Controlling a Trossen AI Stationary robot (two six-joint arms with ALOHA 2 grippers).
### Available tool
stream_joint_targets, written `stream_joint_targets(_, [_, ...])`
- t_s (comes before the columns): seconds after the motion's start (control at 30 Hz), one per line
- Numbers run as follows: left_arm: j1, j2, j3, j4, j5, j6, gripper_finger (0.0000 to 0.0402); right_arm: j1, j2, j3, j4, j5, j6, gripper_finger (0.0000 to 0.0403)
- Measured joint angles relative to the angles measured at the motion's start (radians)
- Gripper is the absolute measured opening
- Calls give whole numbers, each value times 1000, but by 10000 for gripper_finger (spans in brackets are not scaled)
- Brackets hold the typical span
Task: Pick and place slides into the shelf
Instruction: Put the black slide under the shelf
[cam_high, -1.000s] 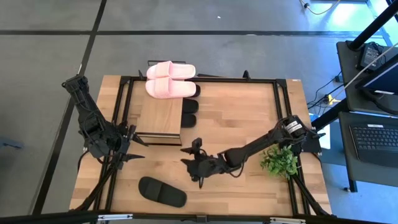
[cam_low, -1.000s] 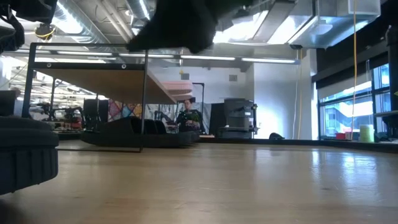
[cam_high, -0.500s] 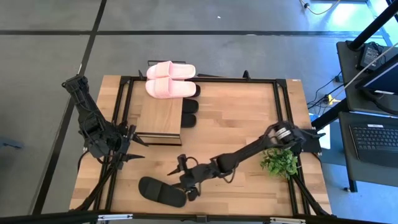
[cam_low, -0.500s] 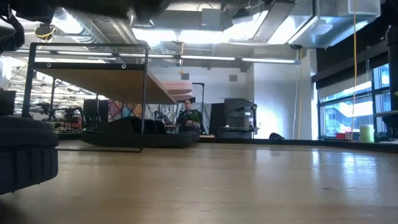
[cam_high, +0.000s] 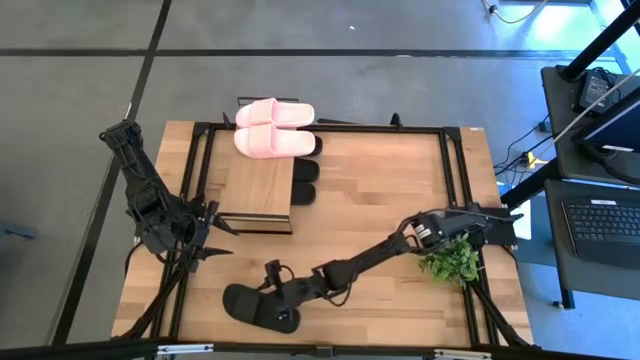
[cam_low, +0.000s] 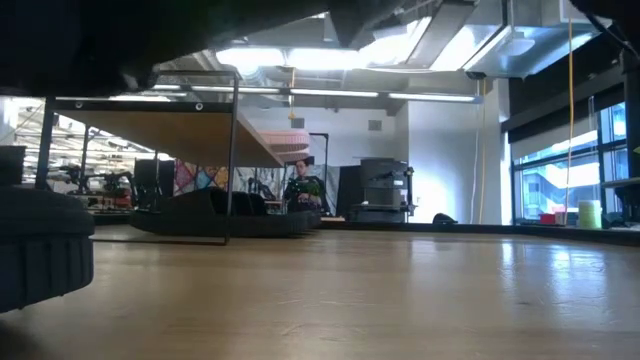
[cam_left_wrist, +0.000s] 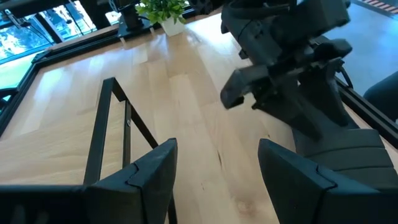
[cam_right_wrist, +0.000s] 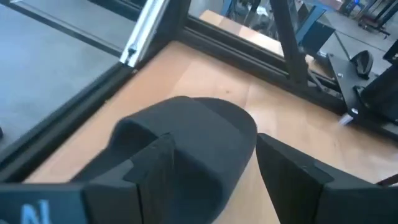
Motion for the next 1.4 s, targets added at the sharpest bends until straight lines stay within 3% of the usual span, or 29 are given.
stream_joint_targets(0.33, [0,0,0,0,0,-20,217,-15,38,49,-125,0,5,226])
stream_joint_targets(0.93, [0,0,0,0,0,-19,217,-19,38,49,-121,0,-1,226])
stream_joint_targets(1.4, [0,0,0,0,0,-20,217,-27,37,49,-13,0,63,226])
